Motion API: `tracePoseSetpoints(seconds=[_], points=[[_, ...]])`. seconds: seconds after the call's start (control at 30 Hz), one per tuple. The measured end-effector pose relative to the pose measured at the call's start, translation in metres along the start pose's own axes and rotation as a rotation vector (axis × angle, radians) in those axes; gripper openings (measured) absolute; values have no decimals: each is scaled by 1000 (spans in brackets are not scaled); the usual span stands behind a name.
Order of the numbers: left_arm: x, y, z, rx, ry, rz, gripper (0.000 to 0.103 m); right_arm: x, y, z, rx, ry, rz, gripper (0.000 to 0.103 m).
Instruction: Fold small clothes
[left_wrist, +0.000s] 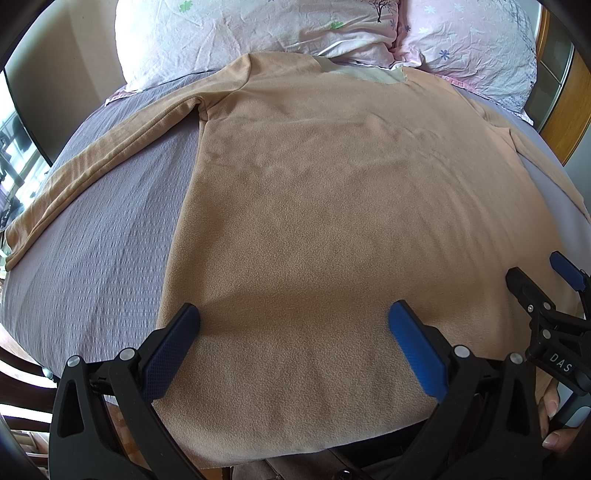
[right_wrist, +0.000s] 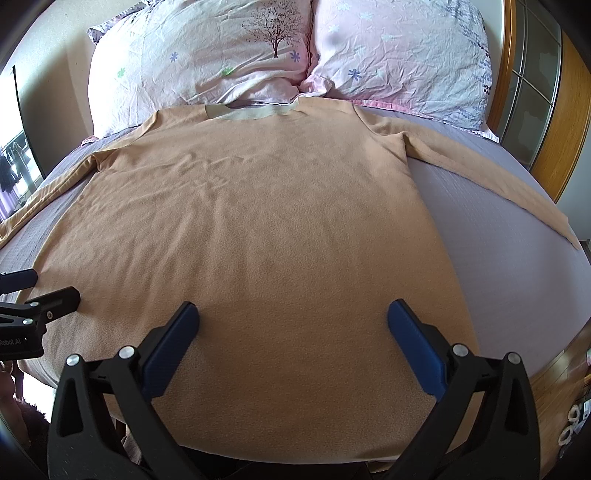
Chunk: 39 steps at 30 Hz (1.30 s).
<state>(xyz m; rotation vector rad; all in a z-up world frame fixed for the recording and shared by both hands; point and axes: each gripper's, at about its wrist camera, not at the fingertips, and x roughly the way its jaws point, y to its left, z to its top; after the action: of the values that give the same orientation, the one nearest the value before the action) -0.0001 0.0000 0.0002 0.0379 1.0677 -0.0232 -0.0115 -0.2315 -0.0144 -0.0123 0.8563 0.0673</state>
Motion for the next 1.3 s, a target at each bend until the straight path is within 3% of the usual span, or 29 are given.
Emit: tracePoseSetpoints(seconds=[0.47,0.83,0.9,0.97,1.1,1.23,1.3], points=[[-3,0,-2,1,-7,1,102,-1,1,1,-2,-4,0,101],[-4,-2,-5,-8,-59,11,102,0,-13,9,-12,-25,31,101],[-3,-2,-5,-4,-65,11,102,-5,-46,24,86,-62,-19,101],[-3,-2,-5,-1,-72,9,102,-9,-104,43,267,-96,-54,101],[-3,-2,-6,0,-93,9,102,10,-235,56,716,-54,20,101],[-3,-2,-8,-2,-135,11,102,27,-327,47,1031,-58,64,76],[-3,-2,-10,-5,-158,13,102,29,-355,41,1140,-91,75,75]])
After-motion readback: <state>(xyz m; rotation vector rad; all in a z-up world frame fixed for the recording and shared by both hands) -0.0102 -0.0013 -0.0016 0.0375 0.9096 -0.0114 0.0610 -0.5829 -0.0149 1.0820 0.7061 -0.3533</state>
